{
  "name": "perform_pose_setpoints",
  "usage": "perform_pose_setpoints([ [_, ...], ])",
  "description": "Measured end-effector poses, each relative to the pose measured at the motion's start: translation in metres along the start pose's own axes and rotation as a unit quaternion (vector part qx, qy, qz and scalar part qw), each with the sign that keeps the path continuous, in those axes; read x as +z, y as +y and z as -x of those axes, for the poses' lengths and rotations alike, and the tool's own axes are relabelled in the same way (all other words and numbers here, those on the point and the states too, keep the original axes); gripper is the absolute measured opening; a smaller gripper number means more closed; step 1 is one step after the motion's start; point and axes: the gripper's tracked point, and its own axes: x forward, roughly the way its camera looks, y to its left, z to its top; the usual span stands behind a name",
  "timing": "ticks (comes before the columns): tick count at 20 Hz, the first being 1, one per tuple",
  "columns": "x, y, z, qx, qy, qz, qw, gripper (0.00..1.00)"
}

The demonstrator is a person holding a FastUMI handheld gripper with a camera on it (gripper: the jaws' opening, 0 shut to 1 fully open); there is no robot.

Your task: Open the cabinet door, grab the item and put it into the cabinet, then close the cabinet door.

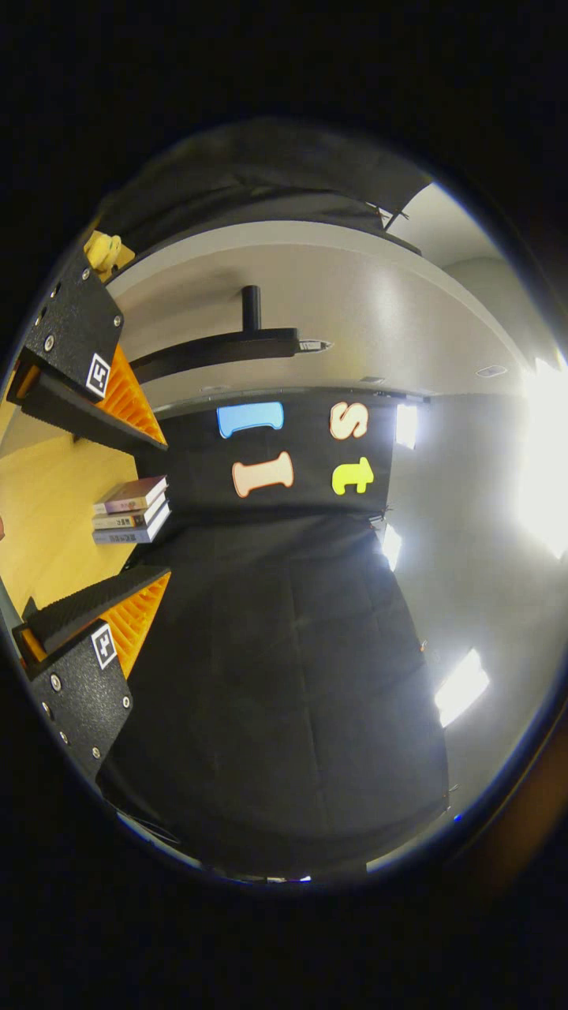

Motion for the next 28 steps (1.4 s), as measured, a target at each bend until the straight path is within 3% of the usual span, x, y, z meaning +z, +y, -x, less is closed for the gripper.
perform_pose_setpoints([
  [6,-0.011,0.09,0.018,0.097,0.015,-0.016,0.995,0.88],
  [19,-0.03,0.267,0.004,0.216,0.042,-0.001,0.976,0.92],
  [28,-0.035,0.299,-0.034,0.206,0.032,0.01,0.978,0.91],
])
